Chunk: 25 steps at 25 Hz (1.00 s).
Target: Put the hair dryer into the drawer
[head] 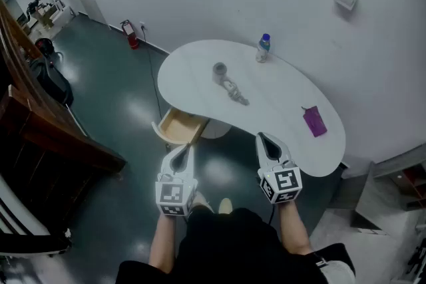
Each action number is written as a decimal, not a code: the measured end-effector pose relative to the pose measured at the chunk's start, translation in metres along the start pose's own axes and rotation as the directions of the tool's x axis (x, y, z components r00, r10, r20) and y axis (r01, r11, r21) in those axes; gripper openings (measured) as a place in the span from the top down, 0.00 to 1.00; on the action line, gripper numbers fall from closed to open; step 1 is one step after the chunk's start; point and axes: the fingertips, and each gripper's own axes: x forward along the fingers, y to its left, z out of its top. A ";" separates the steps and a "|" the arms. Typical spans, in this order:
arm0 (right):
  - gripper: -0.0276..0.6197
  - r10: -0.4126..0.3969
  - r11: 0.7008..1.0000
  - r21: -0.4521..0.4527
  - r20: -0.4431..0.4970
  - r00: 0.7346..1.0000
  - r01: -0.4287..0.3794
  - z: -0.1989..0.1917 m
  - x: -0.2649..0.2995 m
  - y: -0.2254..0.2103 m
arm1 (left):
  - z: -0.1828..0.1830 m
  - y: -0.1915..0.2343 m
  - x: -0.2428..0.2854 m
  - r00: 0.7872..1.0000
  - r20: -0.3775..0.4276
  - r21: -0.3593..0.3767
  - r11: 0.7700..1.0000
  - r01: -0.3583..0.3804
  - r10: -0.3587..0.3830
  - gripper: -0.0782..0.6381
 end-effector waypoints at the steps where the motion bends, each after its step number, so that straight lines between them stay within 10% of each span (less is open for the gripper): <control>1: 0.95 0.001 1.000 0.001 0.000 1.000 -0.001 0.000 0.000 -0.001 | 0.001 -0.001 0.001 1.000 0.003 0.007 1.000 0.000 0.000 0.88; 25: 0.95 -0.026 0.997 0.067 -0.069 0.997 0.031 -0.022 0.042 -0.046 | 0.000 -0.012 0.074 0.997 -0.051 0.002 0.998 0.065 -0.065 0.88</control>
